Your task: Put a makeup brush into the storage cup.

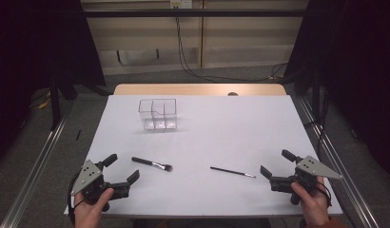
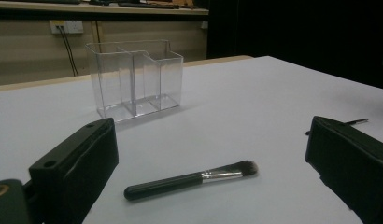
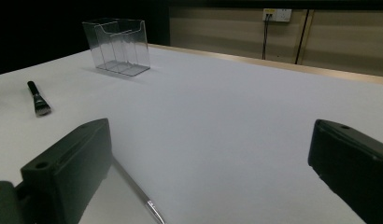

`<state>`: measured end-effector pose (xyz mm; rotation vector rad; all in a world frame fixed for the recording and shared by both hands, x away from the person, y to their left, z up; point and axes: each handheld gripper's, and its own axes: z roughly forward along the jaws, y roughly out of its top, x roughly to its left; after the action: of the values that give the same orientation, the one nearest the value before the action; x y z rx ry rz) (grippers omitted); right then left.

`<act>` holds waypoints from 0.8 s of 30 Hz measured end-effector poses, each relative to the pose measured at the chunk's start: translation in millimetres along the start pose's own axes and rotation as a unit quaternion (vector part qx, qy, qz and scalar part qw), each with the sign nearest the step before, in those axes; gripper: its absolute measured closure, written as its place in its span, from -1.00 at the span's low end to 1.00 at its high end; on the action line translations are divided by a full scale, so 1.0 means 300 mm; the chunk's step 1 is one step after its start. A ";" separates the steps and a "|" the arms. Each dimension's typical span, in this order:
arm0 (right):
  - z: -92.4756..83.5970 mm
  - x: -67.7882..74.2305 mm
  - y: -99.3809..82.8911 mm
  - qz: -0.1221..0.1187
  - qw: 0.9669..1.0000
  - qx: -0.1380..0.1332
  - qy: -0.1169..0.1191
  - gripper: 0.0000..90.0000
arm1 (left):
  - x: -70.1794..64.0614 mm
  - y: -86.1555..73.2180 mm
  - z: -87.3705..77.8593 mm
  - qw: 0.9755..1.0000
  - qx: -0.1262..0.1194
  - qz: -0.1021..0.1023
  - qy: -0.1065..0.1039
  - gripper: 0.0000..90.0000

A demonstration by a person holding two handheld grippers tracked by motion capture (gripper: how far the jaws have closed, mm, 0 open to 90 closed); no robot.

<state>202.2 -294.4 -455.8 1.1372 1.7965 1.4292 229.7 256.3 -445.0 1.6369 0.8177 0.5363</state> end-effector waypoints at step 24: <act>0.005 0.014 -0.003 -0.004 1.000 0.013 0.000 -1.00 | 0.004 0.008 0.009 0.999 0.025 -0.011 -0.037 -0.94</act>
<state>201.1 -290.3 -456.8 1.1413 1.8219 1.4064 232.9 255.2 -443.3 1.6809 0.7991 0.4402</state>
